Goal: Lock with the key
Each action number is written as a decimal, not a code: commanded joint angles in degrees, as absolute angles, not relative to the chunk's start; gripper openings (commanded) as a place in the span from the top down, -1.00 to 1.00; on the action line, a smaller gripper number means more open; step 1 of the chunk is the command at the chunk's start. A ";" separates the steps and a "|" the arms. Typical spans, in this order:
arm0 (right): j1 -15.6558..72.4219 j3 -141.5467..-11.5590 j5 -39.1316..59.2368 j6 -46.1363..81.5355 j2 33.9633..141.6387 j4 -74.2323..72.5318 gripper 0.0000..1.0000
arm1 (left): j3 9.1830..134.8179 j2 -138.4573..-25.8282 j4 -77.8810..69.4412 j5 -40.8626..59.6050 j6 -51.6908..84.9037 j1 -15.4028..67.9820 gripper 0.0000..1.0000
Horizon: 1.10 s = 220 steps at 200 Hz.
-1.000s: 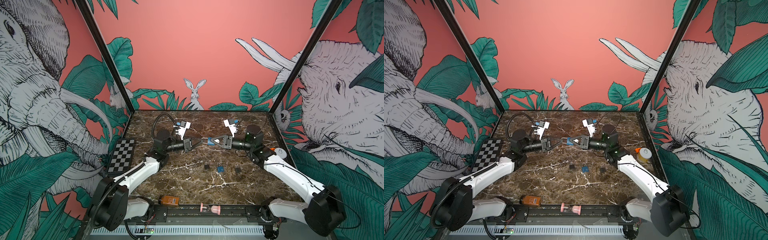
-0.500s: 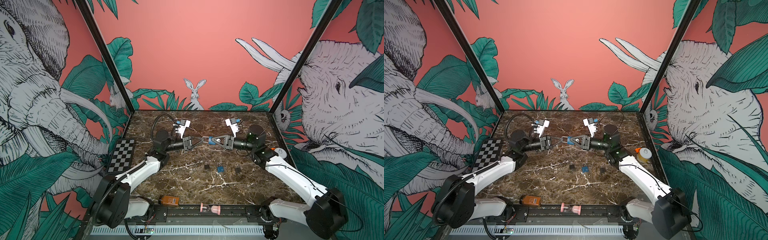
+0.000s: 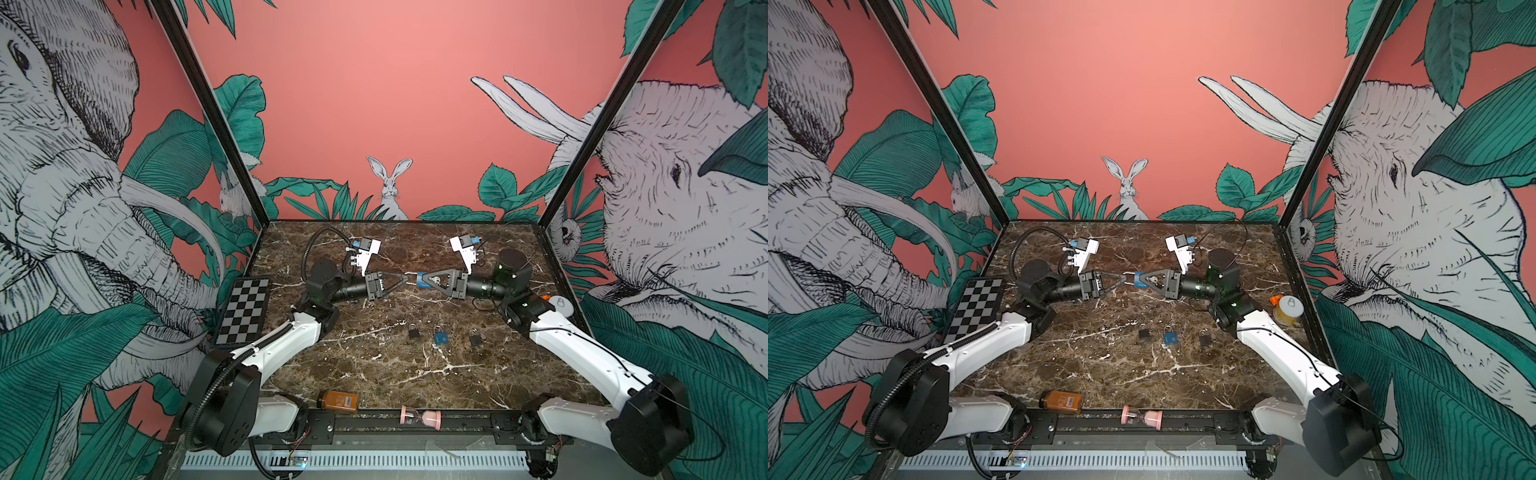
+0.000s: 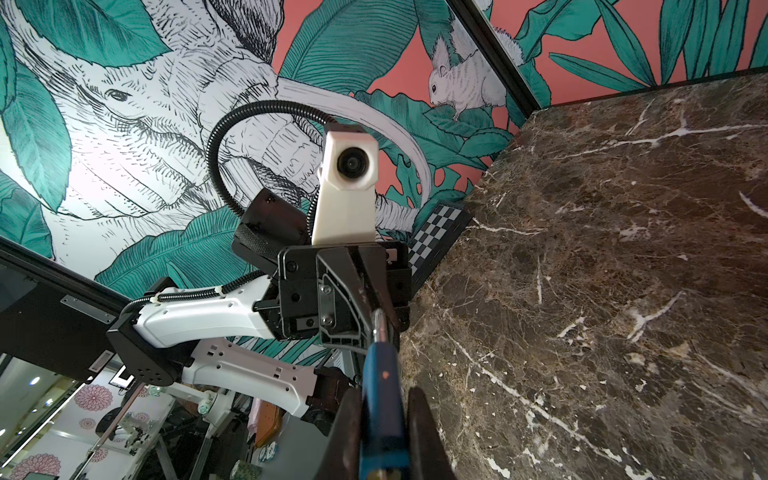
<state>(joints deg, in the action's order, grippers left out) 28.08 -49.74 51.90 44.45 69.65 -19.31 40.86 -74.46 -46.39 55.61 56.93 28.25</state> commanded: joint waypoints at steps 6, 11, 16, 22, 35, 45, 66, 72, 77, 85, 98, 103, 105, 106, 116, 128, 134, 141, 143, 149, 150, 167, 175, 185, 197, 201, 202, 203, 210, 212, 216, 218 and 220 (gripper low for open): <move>29.96 -49.82 50.37 46.75 72.98 -22.01 1.00 | 43.32 -73.08 -49.59 58.54 54.49 31.81 1.00; 30.18 -49.90 50.36 46.84 73.44 -22.29 1.00 | 43.38 -73.23 -49.49 58.54 54.33 32.00 1.00; 30.48 -50.09 50.32 46.91 73.79 -22.62 1.00 | 43.50 -73.31 -49.40 58.69 54.16 32.23 1.00; 30.88 -50.30 50.21 47.03 74.28 -22.84 1.00 | 43.59 -73.45 -49.30 58.63 54.09 32.32 1.00; 31.66 -50.83 49.88 47.10 75.57 -23.44 1.00 | 43.62 -73.69 -49.26 58.72 53.89 32.70 1.00; 32.40 -51.43 49.77 47.20 76.54 -23.90 1.00 | 43.70 -73.99 -49.30 58.88 53.62 33.14 1.00; 33.26 -52.59 49.47 47.37 78.59 -24.77 1.00 | 43.99 -74.29 -49.21 59.02 53.29 33.96 1.00; 33.38 -52.91 49.39 47.37 79.07 -24.84 1.00 | 44.10 -74.38 -49.13 59.19 53.26 34.11 1.00; 33.46 -53.08 49.44 47.41 79.46 -25.08 1.00 | 44.04 -74.43 -49.09 59.23 53.17 34.24 1.00; 33.57 -53.54 49.35 47.46 79.99 -25.33 1.00 | 44.06 -74.47 -49.09 59.33 53.10 34.45 1.00; 33.66 -54.17 49.38 47.56 80.81 -25.65 1.00 | 43.99 -74.38 -48.74 59.50 52.76 34.51 1.00; 33.66 -54.38 49.42 47.55 81.09 -25.55 1.00 | 43.95 -74.25 -48.39 59.40 52.50 34.54 1.00; 33.68 -54.44 49.47 47.55 81.18 -25.59 1.00 | 43.95 -74.26 -48.35 59.43 52.48 34.54 1.00; 33.67 -54.47 49.52 47.55 81.24 -25.58 1.00 | 43.95 -74.22 -48.35 59.42 52.47 34.54 1.00; 33.83 -54.92 49.83 47.63 81.63 -25.67 1.00 | 43.95 -74.14 -48.63 59.86 52.47 34.62 1.00; 33.97 -55.02 49.48 47.55 81.95 -25.42 1.00 | 43.74 -73.60 -47.44 59.58 51.70 34.63 1.00; 33.95 -55.04 49.35 47.55 82.15 -25.44 1.00 | 43.76 -73.29 -46.37 59.22 50.88 34.65 1.00; 33.94 -55.02 49.24 47.51 82.33 -25.19 1.00 | 43.67 -72.90 -45.00 58.87 50.01 34.65 1.00; 33.88 -54.98 49.14 47.52 82.35 -25.17 1.00 | 43.61 -72.80 -44.63 58.73 49.77 34.63 1.00; 33.89 -54.93 48.98 47.46 82.44 -24.88 1.00 | 43.59 -72.42 -43.40 58.13 48.85 34.65 1.00; 33.91 -54.89 48.97 47.46 82.48 -24.87 1.00 | 43.59 -72.38 -43.23 58.07 48.68 34.64 1.00; 33.87 -54.37 48.09 47.46 82.28 -24.31 1.00 | 43.76 -71.37 -39.05 55.56 45.99 34.64 1.00; 33.76 -53.77 47.06 47.34 81.83 -23.71 1.00 | 44.02 -70.60 -35.57 53.00 43.71 34.55 1.00; 33.43 -53.11 45.96 47.07 81.32 -22.70 1.00 | 44.27 -69.23 -30.67 47.86 40.42 34.47 1.00; 32.72 -52.21 45.37 47.09 80.47 -21.87 1.00 | 45.16 -67.76 -23.10 41.25 36.03 34.45 1.00; 32.41 -51.86 45.22 47.23 80.15 -21.75 1.00 | 45.60 -67.40 -20.74 39.10 34.74 34.38 0.96; 32.29 -51.77 45.20 47.26 80.07 -21.73 1.00 | 45.74 -67.32 -20.17 38.53 34.46 34.37 0.93; 32.18 -51.72 45.19 47.27 79.98 -21.72 1.00 | 45.85 -67.28 -19.58 38.03 34.19 34.32 0.90; 31.58 -51.07 45.05 47.53 79.37 -21.62 1.00 | 46.49 -67.06 -16.33 35.15 32.62 34.05 0.66; 31.43 -50.89 45.08 47.59 79.12 -21.56 1.00 | 46.73 -67.06 -15.51 33.57 32.19 34.02 0.57; 31.08 -50.53 45.02 47.71 78.80 -21.58 1.00 | 47.05 -67.19 -14.27 32.24 31.78 33.66 0.27; 30.93 -50.34 45.01 47.72 78.45 -21.43 1.00 | 47.18 -67.27 -13.83 31.77 31.70 33.42 0.17; 30.78 -50.22 45.07 47.72 78.24 -21.42 1.00 | 47.30 -67.35 -13.59 31.48 31.65 33.18 0.07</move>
<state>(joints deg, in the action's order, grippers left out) 30.20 -52.07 48.49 46.19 79.37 -22.76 42.98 -69.78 -22.70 36.49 41.50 30.50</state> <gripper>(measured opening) 0.128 0.212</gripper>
